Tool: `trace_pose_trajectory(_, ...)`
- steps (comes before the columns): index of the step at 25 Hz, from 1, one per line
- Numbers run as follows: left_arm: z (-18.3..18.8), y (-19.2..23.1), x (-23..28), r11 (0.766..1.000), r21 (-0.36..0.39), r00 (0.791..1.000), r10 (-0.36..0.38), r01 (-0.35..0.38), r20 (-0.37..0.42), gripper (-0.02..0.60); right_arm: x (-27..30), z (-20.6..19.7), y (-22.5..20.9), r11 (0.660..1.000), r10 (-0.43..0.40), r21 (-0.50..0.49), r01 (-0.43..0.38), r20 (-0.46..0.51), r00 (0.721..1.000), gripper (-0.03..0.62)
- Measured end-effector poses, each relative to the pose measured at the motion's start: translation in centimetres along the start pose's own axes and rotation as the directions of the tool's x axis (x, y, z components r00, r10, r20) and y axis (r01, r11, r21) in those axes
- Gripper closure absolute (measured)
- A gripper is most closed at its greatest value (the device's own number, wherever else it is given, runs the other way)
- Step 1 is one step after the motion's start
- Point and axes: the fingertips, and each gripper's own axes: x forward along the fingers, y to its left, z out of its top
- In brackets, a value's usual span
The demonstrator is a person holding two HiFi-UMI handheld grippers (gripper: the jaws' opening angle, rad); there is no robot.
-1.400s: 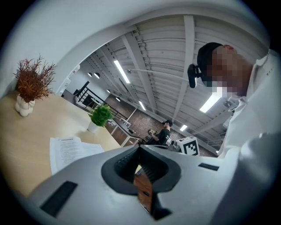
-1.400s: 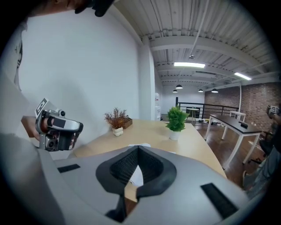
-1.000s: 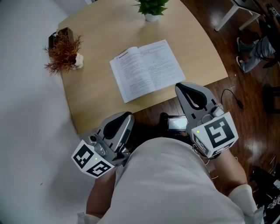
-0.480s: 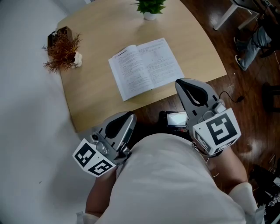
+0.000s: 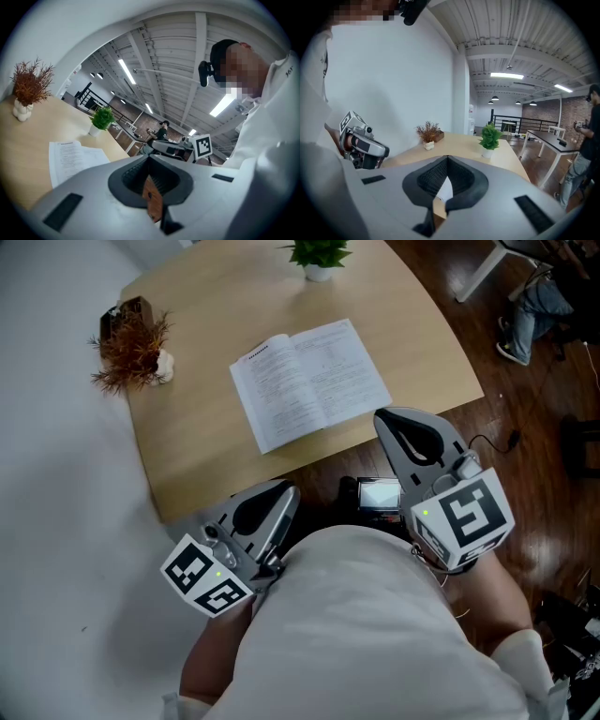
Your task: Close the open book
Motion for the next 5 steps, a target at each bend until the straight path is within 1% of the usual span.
trace_pose_trajectory(5,-0.55,-0.39,0.36,1.0,0.003,1.0,-0.012,0.012,-0.021,0.583,-0.22,-0.11,-0.08,1.0,0.001,-0.005,-0.001,-0.003,1.0,0.592)
